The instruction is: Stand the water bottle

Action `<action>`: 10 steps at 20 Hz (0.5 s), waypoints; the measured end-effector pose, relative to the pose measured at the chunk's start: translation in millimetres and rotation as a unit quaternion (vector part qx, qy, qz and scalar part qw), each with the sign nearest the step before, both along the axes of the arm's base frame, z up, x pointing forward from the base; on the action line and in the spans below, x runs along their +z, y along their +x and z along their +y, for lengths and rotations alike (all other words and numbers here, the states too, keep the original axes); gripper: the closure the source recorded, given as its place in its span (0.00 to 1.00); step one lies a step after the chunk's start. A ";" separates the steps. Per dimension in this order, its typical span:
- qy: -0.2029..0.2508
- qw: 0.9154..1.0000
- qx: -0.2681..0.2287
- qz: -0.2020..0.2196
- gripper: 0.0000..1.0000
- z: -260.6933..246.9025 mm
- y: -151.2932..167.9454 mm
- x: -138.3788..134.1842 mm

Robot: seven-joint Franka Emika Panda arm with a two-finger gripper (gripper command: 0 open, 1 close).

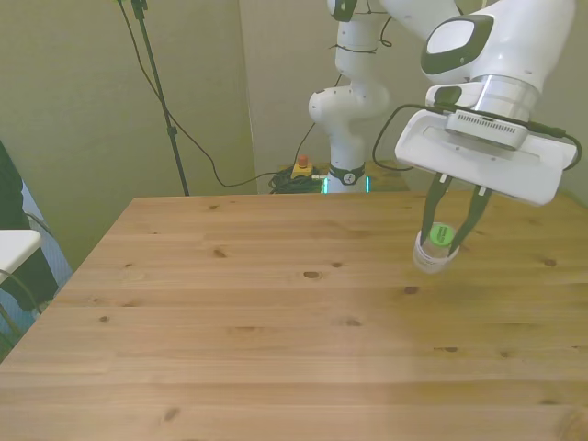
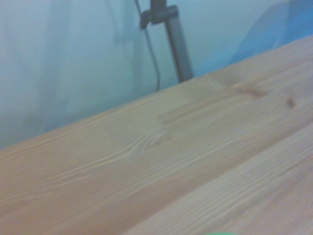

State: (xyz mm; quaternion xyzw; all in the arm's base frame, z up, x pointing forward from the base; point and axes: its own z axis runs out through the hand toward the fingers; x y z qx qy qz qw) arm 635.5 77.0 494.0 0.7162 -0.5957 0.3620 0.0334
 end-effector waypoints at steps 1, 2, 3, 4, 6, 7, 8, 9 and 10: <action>-0.011 1.000 -0.002 -0.005 1.00 1.5 -9.1 -4.3; -0.010 1.000 0.010 0.007 1.00 5.9 -36.3 -11.0; -0.010 1.000 0.012 0.008 1.00 5.2 -37.4 -12.5; -0.008 1.000 0.015 0.010 1.00 5.3 -39.0 -15.4; -0.009 1.000 0.024 0.004 1.00 3.5 -39.5 -17.8; -0.017 0.999 0.029 -0.004 1.00 1.3 -38.6 -16.7; -0.030 0.999 0.029 -0.019 1.00 -1.9 -37.8 -14.5; -0.047 0.998 0.025 -0.039 1.00 -5.5 -37.1 -11.9; -0.062 0.996 0.019 -0.059 1.00 -8.9 -36.8 -9.9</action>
